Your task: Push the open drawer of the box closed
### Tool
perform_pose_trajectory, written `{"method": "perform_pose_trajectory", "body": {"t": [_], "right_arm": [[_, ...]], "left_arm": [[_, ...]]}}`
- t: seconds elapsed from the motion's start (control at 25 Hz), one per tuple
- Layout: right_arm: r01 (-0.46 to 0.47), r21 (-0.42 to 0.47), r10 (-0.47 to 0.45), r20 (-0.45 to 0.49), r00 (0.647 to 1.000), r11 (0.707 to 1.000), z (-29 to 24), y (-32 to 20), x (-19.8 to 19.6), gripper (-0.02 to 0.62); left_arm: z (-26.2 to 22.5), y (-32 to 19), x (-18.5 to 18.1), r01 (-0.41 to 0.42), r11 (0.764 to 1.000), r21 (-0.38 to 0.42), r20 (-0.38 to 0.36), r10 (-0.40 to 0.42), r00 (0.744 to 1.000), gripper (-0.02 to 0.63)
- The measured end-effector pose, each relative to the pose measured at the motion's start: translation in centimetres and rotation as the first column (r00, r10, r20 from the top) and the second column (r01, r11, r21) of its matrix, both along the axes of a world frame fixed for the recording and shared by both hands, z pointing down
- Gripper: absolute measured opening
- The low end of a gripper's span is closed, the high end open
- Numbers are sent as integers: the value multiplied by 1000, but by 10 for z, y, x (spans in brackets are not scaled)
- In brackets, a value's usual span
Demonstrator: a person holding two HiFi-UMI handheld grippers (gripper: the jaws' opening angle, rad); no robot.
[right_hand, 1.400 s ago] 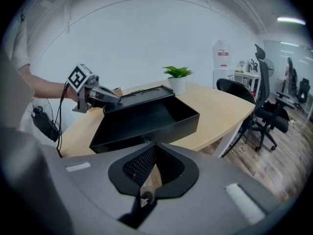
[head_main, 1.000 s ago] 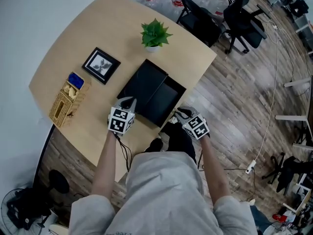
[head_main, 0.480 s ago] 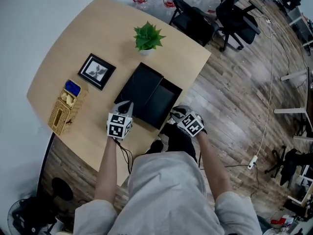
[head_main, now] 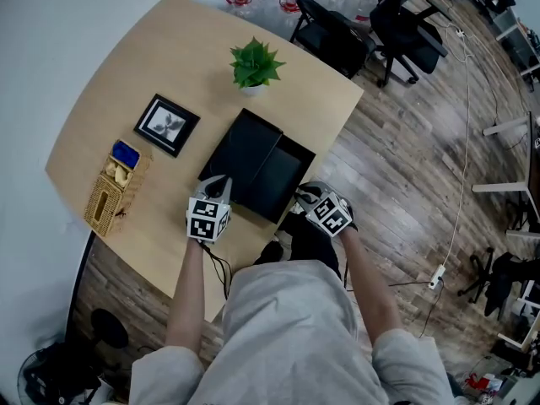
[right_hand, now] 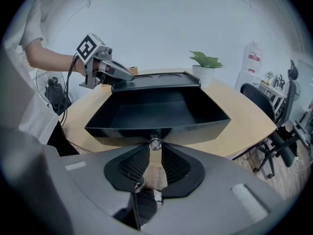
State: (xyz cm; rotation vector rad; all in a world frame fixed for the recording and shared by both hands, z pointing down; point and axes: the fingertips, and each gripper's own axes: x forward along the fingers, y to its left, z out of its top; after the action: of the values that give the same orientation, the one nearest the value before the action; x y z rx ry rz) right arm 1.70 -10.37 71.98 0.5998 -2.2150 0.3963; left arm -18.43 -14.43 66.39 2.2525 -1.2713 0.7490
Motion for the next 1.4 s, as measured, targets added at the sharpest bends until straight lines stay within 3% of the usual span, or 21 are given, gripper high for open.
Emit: {"method": "perform_pose_trajectory", "body": {"t": [1.4], "right_arm": [[12, 25, -12, 7, 1000, 1000, -15, -10, -16, 77]], "left_arm": [[-2, 0, 0, -1, 1000, 19, -13, 2, 1000, 52]]}}
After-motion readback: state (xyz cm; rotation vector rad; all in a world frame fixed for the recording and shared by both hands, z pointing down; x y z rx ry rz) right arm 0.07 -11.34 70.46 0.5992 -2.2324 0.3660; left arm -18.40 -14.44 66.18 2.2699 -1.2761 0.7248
